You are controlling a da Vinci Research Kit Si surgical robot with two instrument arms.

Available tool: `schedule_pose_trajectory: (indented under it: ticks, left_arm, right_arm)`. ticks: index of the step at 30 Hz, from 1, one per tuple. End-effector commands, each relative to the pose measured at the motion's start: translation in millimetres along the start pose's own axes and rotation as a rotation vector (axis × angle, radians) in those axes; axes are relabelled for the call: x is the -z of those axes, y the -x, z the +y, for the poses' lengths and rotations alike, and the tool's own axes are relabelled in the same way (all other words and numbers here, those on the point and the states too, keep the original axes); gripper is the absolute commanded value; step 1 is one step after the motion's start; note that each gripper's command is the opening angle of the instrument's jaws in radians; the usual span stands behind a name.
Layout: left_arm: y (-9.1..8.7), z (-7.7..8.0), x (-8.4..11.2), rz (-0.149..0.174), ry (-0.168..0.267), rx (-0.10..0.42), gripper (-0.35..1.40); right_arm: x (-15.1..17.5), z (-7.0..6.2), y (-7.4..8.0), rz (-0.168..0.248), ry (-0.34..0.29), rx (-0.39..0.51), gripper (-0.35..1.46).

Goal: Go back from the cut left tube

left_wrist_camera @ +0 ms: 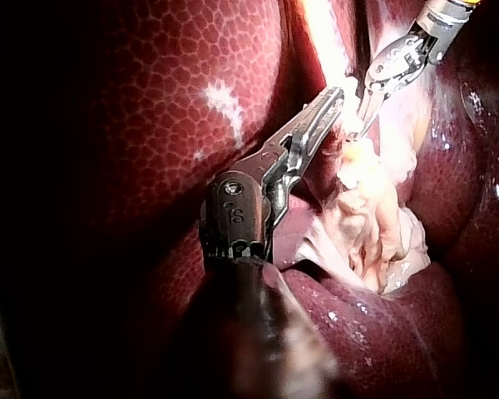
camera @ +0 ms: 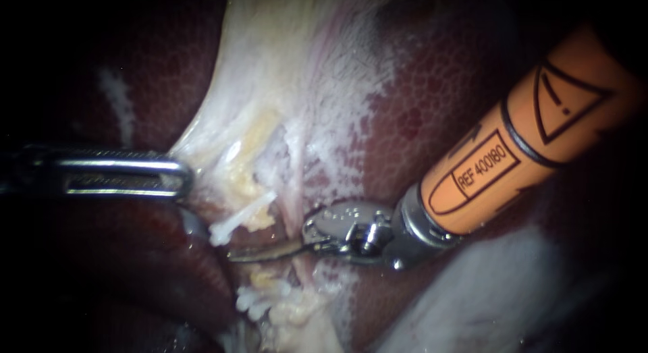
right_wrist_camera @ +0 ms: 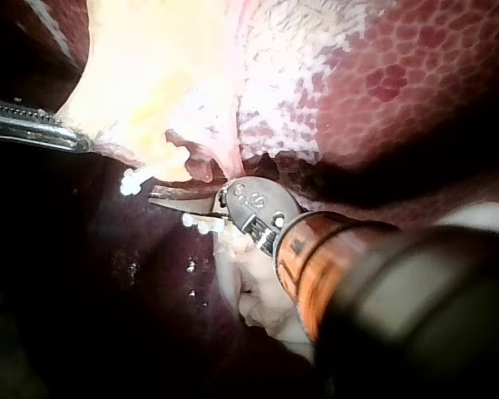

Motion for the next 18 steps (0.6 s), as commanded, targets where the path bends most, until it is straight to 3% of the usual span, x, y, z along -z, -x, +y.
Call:
schedule_pose_trajectory:
  ticks: [1,15,18]
  left_arm:
    - [0.0,0.0,0.0,0.000,0.000,0.000,-0.35]
    - [0.0,0.0,0.0,0.000,0.000,0.000,-0.35]
    - [0.0,0.0,0.0,0.000,0.000,0.000,-0.35]
  right_arm:
    - [0.0,0.0,0.0,0.000,-0.001,0.000,-0.35]
    - [-0.2,0.1,0.0,0.024,-0.011,0.004,-0.32]
    - [-0.4,0.0,0.0,0.032,-0.015,0.005,0.27]
